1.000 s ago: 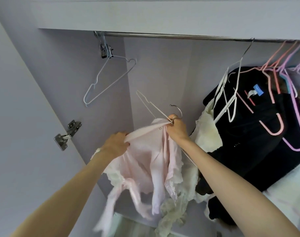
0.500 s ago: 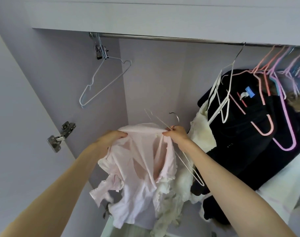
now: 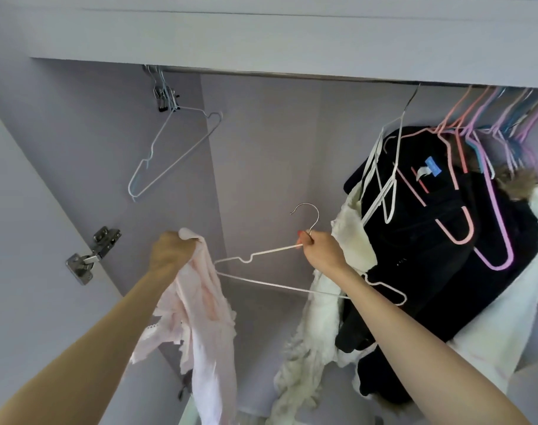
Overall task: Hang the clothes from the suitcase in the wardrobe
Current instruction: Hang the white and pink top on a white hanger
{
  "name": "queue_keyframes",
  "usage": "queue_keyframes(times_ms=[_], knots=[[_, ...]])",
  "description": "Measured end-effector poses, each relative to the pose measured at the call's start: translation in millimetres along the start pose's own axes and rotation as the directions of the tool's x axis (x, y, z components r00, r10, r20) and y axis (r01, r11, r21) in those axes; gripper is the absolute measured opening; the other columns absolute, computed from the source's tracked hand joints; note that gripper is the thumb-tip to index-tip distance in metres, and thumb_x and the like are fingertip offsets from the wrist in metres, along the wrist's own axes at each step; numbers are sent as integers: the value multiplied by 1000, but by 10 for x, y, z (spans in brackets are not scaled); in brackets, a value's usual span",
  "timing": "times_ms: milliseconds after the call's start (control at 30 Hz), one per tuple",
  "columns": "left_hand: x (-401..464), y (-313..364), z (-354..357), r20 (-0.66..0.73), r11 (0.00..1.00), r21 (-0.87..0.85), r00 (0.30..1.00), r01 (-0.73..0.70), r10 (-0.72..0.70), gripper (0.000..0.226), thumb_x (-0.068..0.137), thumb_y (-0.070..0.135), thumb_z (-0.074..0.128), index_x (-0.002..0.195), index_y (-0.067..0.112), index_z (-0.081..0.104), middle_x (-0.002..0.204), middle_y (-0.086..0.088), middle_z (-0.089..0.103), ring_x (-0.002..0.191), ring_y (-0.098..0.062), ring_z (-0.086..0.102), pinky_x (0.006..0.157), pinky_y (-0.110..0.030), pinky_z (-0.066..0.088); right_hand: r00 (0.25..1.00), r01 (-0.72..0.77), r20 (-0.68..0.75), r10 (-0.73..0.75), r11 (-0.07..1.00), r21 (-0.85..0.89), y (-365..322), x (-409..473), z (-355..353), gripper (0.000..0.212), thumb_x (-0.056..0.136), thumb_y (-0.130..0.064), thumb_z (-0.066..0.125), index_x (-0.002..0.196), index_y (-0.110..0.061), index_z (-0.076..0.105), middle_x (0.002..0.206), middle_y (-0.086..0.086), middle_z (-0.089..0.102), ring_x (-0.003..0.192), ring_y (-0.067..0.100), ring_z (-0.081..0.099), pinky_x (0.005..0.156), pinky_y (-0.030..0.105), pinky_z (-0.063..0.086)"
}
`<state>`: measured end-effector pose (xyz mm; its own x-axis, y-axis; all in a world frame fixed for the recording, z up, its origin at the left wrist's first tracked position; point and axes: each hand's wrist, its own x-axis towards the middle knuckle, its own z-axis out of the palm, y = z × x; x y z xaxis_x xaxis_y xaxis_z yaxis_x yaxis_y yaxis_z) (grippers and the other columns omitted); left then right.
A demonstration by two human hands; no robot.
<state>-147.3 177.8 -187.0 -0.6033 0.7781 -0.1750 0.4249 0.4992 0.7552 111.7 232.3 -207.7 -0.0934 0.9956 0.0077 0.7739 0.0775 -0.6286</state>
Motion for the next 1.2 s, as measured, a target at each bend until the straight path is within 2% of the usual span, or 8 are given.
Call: queue_keyframes(times_ms=[300, 567, 667, 733, 867, 967, 1133, 1200], knots=[[-65, -1, -62, -94, 996, 74, 994, -41, 48, 29, 93, 16, 44, 101, -5, 61, 106, -27, 61, 101, -43, 56, 78, -38, 41, 998, -54, 17, 55, 995, -79, 12, -73, 68, 34, 98, -22, 32, 98, -5, 62, 105, 14, 64, 100, 34, 56, 80, 35, 43], [-409, 339, 17, 207, 958, -134, 938, -254, 278, 14, 91, 18, 51, 84, 12, 63, 84, -10, 61, 76, -23, 54, 69, -30, 42, 984, 157, 53, -168, 975, 157, -446, -108, 390, 40, 99, -26, 41, 92, 5, 66, 83, 21, 64, 85, 36, 58, 73, 33, 40], [-482, 414, 48, 256, 881, 141, 877, -451, 407, 16, 91, 24, 51, 77, 18, 58, 94, -8, 57, 91, -28, 54, 77, -30, 40, 997, 67, -8, -72, 871, 487, -613, -128, 389, 48, 97, -42, 40, 75, -3, 57, 56, 5, 59, 65, 27, 55, 75, 34, 43], [-475, 381, 68, 263, 718, 397, 820, -572, 509, 18, 91, 29, 51, 98, 18, 64, 117, -7, 50, 114, -30, 44, 93, -32, 33, 1000, 12, 7, -23, 749, 662, -658, -122, 342, 44, 94, -51, 37, 68, -15, 44, 43, -9, 46, 53, 18, 49, 68, 34, 41], [-435, 329, 90, 257, 648, 409, 762, -643, 594, 35, 94, 28, 48, 126, 15, 52, 127, -6, 56, 123, -30, 47, 102, -34, 29, 980, -96, 184, -80, 621, 778, -693, -167, 206, 43, 97, -53, 32, 82, -14, 45, 55, 6, 57, 41, 12, 50, 51, 24, 35], [-392, 293, 81, 240, 648, 368, 742, -667, 627, 32, 92, 19, 52, 122, 10, 56, 122, -12, 61, 118, -33, 52, 98, -37, 36, 896, -278, 417, -152, 540, 794, -644, -156, 100, 49, 93, -58, 36, 94, -12, 53, 67, 17, 68, 58, 22, 58, 59, 28, 45], [-380, 268, 46, 291, 606, 440, 743, -663, 602, 63, 72, 44, 31, 126, 20, 55, 123, -2, 61, 121, -27, 48, 99, -32, 26, 711, -552, 650, -268, 360, 752, -336, -82, -53, 30, 93, -33, 48, 106, -10, 61, 96, 14, 65, 91, 27, 62, 81, 42, 56], [-360, 301, 20, 298, 598, 448, 742, -664, 600, 66, 69, 46, 28, 126, 22, 55, 125, 0, 59, 122, -25, 46, 96, -31, 24, 690, -510, 677, -255, 493, 705, -232, -67, -15, 20, 96, -11, 44, 110, -10, 59, 101, 11, 61, 90, 22, 61, 77, 36, 57]])
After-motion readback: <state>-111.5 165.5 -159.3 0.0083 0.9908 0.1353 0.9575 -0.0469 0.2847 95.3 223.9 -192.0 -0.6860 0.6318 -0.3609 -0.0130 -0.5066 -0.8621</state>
